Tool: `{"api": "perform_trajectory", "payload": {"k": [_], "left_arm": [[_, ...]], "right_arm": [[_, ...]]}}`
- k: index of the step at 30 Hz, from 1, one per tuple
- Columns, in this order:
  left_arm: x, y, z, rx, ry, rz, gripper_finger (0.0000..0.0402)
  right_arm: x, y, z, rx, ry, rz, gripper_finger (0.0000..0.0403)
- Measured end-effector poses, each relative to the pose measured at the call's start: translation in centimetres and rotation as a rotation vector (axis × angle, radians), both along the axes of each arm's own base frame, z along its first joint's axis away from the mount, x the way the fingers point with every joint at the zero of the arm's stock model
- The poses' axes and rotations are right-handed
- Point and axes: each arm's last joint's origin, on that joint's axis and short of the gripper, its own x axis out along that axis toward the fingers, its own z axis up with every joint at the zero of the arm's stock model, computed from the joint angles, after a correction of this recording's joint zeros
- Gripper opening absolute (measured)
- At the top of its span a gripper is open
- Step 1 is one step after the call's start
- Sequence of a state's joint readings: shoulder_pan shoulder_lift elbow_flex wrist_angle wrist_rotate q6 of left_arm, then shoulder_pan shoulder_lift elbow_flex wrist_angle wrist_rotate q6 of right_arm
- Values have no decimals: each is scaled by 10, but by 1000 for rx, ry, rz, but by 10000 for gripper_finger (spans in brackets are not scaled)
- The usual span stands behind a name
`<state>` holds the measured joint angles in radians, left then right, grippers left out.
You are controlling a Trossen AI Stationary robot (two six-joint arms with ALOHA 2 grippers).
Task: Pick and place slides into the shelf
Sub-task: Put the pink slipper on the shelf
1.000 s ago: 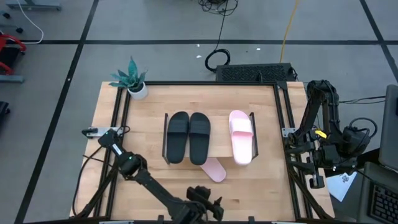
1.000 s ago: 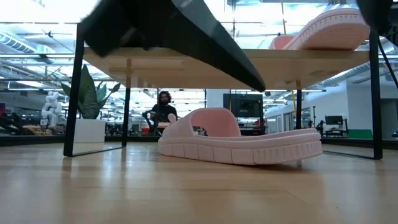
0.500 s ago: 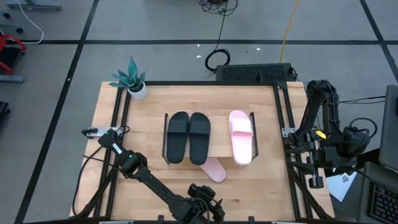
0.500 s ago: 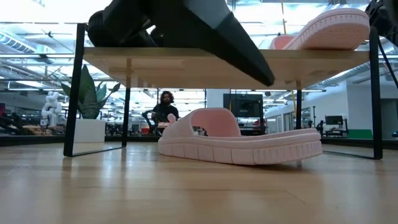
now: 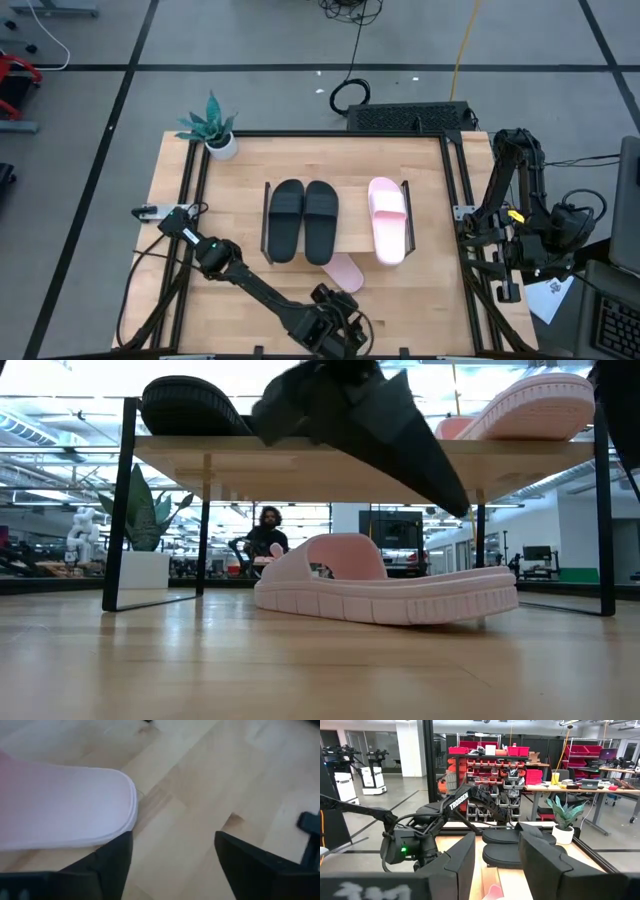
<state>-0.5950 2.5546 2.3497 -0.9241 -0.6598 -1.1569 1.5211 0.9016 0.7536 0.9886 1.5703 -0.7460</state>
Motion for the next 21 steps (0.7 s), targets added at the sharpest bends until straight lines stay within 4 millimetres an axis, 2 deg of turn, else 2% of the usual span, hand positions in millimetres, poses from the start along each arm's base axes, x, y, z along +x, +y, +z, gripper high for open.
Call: {"api": "perform_trajectory", "payload": {"k": [4, 10, 16, 21], "left_arm": [[4, 5, -1, 7, 40, -58, 234], [6, -2, 1, -77, 24, -101, 189], [9, -18, 8, -184, -95, -117, 166], [5, -26, 7, -308, -95, -68, 154]], "right_arm": [[0, 0, 0, 0, 0, 0, 139], [0, 0, 0, 1, 0, 0, 139], [0, 0, 0, 1, 0, 0, 139], [0, 0, 0, 1, 0, 0, 139]]}}
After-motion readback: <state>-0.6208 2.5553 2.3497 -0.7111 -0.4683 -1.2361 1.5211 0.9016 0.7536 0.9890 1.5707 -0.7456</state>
